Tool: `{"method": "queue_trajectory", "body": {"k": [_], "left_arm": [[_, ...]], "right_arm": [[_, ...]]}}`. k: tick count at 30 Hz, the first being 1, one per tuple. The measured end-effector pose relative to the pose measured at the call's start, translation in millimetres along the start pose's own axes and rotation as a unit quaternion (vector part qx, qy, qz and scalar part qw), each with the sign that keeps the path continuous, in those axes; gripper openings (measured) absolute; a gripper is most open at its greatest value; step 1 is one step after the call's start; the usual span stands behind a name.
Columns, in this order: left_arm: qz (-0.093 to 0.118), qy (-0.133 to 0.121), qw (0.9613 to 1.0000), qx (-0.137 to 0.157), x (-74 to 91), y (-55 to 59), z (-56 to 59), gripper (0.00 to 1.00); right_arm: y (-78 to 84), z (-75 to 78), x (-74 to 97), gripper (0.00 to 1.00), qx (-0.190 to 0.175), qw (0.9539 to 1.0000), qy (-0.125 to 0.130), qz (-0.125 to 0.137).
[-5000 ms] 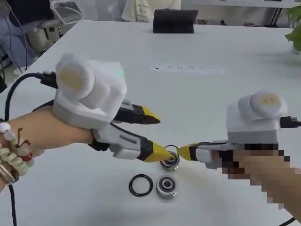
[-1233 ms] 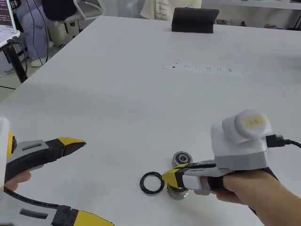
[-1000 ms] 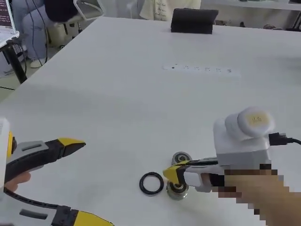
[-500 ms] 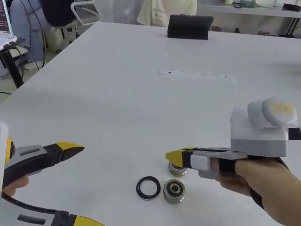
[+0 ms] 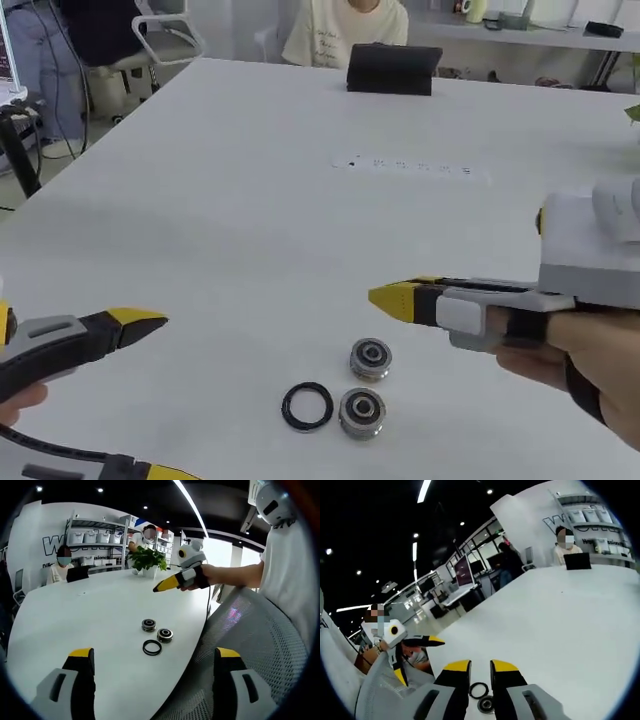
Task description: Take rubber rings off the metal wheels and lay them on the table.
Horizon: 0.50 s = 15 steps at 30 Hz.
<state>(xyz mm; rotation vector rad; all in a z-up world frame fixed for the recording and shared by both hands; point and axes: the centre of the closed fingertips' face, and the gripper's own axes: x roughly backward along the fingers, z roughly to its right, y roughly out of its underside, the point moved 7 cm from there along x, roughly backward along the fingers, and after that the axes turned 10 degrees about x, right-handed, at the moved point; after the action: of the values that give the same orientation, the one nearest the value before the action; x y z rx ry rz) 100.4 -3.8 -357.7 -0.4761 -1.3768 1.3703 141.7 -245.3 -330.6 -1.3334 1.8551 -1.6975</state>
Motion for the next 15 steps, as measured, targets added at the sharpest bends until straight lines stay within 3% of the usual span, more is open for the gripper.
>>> {"method": "queue_trajectory", "body": {"k": [7, 15], "left_arm": [[0.003, 0.0, 1.0, 0.0, 1.3, -0.8, -0.3, 0.99], [0.001, 0.001, 1.0, 0.0, 2.3, 0.6, 0.4, 0.99]], "right_arm": [[1.1, -9.2, 21.2, 0.21, 0.07, 0.9973, -0.019, -0.014], [4.5, -11.4, 46.4, 0.36, 0.103, 0.9943, -0.027, -0.008]]}}
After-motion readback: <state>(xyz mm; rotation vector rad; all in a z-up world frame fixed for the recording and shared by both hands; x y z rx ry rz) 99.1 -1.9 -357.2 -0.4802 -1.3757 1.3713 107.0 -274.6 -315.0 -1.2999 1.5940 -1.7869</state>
